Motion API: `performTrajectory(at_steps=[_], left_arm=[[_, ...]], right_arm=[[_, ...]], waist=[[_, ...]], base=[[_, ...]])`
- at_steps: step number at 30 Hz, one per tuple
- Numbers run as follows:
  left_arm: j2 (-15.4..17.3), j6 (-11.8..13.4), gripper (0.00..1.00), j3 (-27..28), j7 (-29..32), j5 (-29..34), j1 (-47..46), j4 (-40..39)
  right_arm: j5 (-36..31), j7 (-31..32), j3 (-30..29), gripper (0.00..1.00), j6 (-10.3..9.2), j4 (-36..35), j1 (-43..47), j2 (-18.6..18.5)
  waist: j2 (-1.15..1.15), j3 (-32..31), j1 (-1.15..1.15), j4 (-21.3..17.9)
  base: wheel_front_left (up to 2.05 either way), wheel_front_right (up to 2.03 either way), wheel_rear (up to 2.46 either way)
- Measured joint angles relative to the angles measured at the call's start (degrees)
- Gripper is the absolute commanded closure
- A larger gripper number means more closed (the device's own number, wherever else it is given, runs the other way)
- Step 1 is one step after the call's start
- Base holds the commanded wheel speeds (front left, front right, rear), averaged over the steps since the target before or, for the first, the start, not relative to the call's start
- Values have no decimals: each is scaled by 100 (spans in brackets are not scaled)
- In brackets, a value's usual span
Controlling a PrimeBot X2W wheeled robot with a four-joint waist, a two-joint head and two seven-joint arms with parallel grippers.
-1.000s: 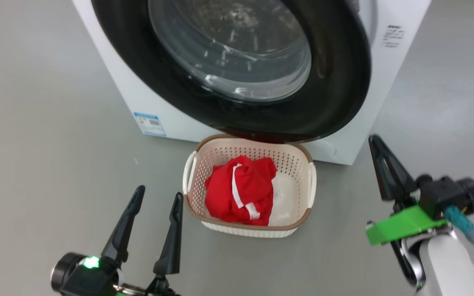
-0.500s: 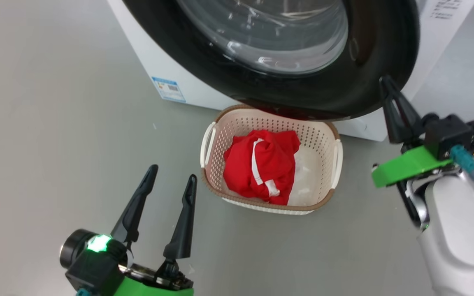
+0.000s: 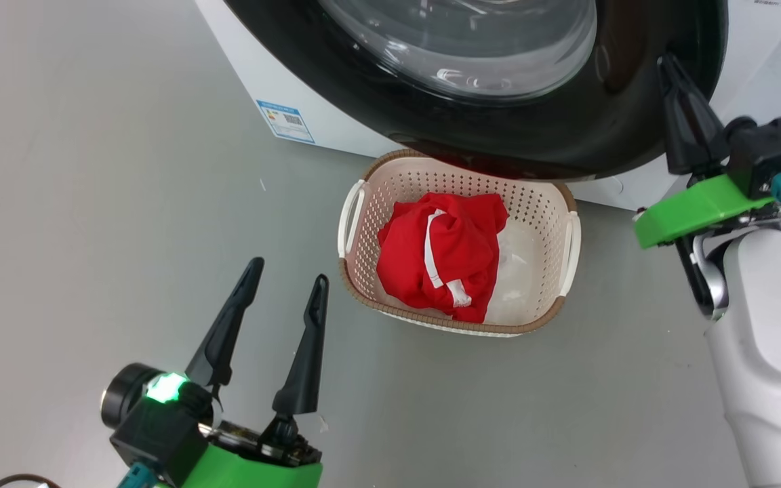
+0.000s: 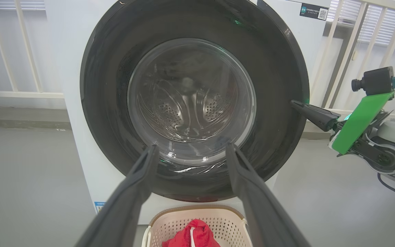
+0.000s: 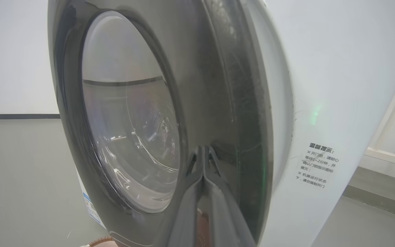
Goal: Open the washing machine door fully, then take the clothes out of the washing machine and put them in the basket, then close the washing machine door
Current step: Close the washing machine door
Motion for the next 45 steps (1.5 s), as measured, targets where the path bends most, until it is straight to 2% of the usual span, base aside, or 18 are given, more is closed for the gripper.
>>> performTrajectory(at_steps=[25, 37, 45], left_arm=[[-13, -3, 0, -135, 0, -116, -219, -12], [-14, -3, 0, -146, 0, -144, -219, 37], [-13, 0, 0, -136, 0, -233, -219, 90]], right_arm=[[-739, -13, -437, 100, 66, 1525, -1778, -308], [-887, -23, -482, 100, 67, 1663, -1909, -256], [-680, -23, -327, 100, 58, 1479, -1867, -176]], waist=[[0, 352, 0, 21], [0, 309, 0, -57], [0, 232, 0, -269]], base=[[0, 0, 0], [0, 0, 0], [0, 0, 0]])
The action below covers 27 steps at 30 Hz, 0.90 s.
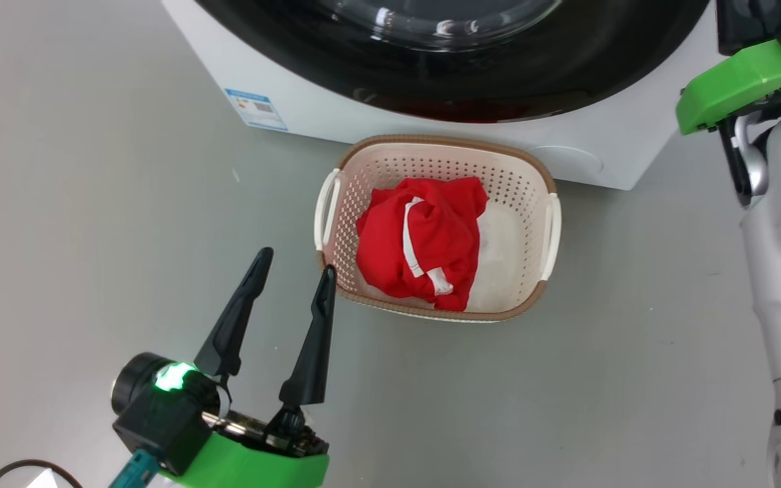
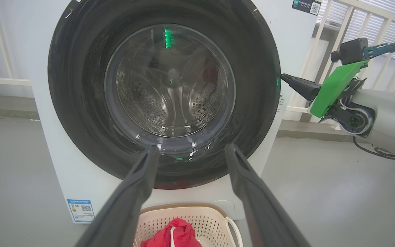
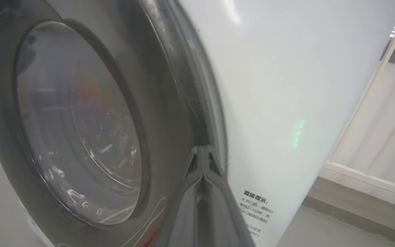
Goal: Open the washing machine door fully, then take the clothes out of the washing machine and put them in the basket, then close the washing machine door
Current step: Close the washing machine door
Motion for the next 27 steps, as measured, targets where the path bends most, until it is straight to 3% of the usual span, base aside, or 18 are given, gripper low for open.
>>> performTrajectory(at_steps=[4, 5, 6, 9, 10, 12, 13, 14, 27], left_arm=[[-1, 0, 0, 45, 0, -24, 0, 20], [-1, 0, 0, 65, 0, -24, 1, 29], [0, 0, 0, 89, 0, -29, 1, 36], [0, 1, 0, 165, 0, -38, 2, 90], [0, 2, 0, 182, 0, -44, 3, 103], [0, 2, 0, 197, 0, -44, 4, 124], [0, 3, 0, 215, 0, -44, 7, 145], [0, 4, 0, 235, 0, -43, 14, 158], [1, 9, 0, 522, 0, 38, 230, 360]], right_arm=[[163, 0, 242, 100, 0, -156, 339, 93], [201, 0, 286, 94, 0, -189, 453, 124], [244, 1, 321, 73, 0, -215, 556, 148], [371, 1, 445, 55, 0, -359, 844, 159], [398, 1, 465, 38, 0, -423, 929, 164], [448, 1, 481, 19, 0, -492, 1016, 167], [502, 1, 509, 4, 0, -558, 1108, 172], [532, 1, 552, 0, 0, -626, 1204, 179], [928, 2, 814, 0, 0, -1483, 2548, 309]], waist=[[0, -68, 0, -123], [0, -90, 0, -157], [0, -115, 0, -190], [0, -202, 0, -302], [0, -234, 0, -343], [0, -270, 0, -379], [0, -308, 0, -417], [0, -345, 0, -457], [0, -830, 0, -960]], base=[[0, 0, 0], [0, 0, 0], [0, 0, 0], [0, 0, 0], [0, 0, 0], [0, 0, 0], [0, 0, 0], [0, 0, 0], [0, 0, 0]])
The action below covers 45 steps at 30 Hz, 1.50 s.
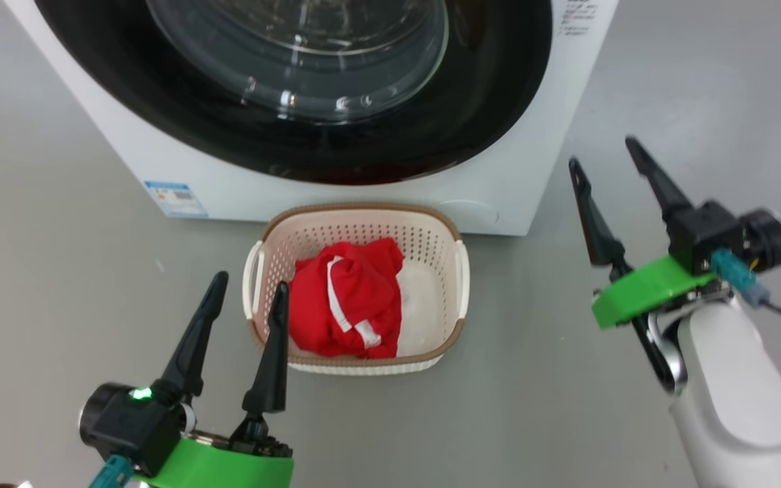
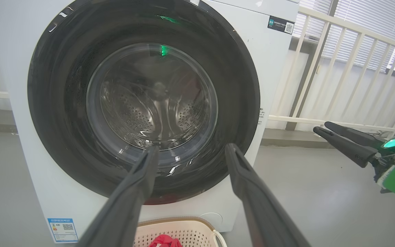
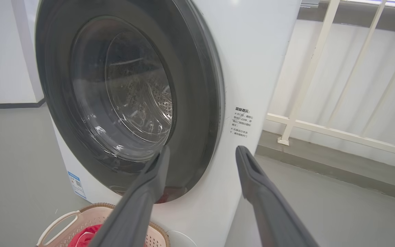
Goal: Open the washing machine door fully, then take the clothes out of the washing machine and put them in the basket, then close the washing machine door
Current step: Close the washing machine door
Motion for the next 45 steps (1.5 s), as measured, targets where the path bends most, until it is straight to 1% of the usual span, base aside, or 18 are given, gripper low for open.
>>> performTrajectory(at_steps=[6, 10, 18, 24, 30, 38, 39, 45], left_arm=[[2, 19, 0, 57, 0, 56, 170, 115], [3, 53, 0, 88, 0, 63, 326, 188], [7, 54, 0, 224, 0, 166, 499, 229], [9, 78, 0, 252, 0, 243, 724, 296], [9, 147, 0, 337, 0, 294, 776, 249], [10, 155, 0, 443, 0, 404, 1031, 153], [10, 196, 0, 461, 0, 413, 1099, 105], [12, 201, 0, 490, 0, 474, 1143, -7]], right_arm=[[159, 4, -40, 0, 0, -243, 678, 15], [245, 5, -169, 0, 0, -466, 1066, 27], [290, 5, -374, 0, -1, -858, 1772, 45], [264, 5, -491, 0, 0, -1149, 2322, 62], [292, 5, -625, 0, -1, -1482, 2731, 76], [419, 5, -776, 0, -1, -1864, 3166, 108], [449, 7, -824, 0, -1, -1958, 3243, 124], [448, 7, -949, 0, -1, -2106, 3410, 143]], waist=[[0, -285, 0, -162], [0, -474, 0, -260], [0, -783, 0, -411], [0, -987, 0, -454], [0, -1104, 0, -485], [0, -1224, 0, -568], [0, -1255, 0, -593], [0, -1298, 0, -646]], base=[[0, 0, 0], [0, 0, 0], [0, 0, 0], [0, 0, 0], [0, 0, 0], [0, 0, 0], [0, 0, 0], [0, 0, 0]])
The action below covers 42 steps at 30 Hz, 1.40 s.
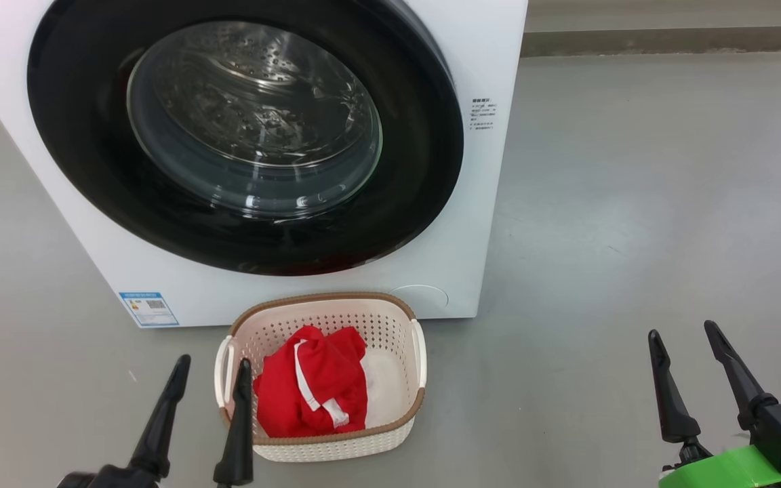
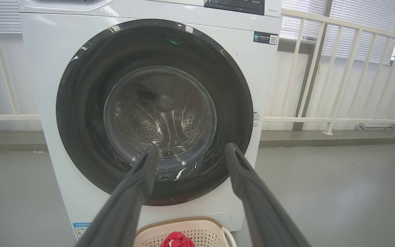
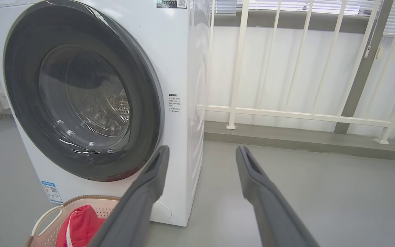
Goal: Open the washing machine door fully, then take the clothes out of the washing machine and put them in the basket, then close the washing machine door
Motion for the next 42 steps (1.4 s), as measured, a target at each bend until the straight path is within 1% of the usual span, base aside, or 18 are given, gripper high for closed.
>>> performTrajectory(at_steps=[9, 21, 22, 29, 42], left_arm=[[0, -2, 0, 36, 0, 38, 85, -15], [-2, -5, 0, 38, 2, 197, 86, 2], [-5, -5, 100, 30, 12, 189, 91, 71], [-15, -5, 100, -27, 45, 115, 135, 424], [2, -12, 100, -19, 213, -823, 175, 541]], right_arm=[[0, 0, -16, 0, 0, -189, 120, 2], [8, 0, -19, 0, 1, -191, 120, 7], [8, 5, -4, 100, 1, -124, 121, 23], [64, 36, 31, 100, 1, 266, 128, 122], [938, 274, 30, 100, 1, 346, 120, 121]], waist=[[0, 11, 0, 9], [0, 2, 0, 42], [0, 2, 0, 42], [0, 4, 0, 42], [0, 13, 0, 33]], base=[[0, 0, 0], [0, 0, 0], [0, 0, 0], [0, 0, 0], [0, 0, 0]])
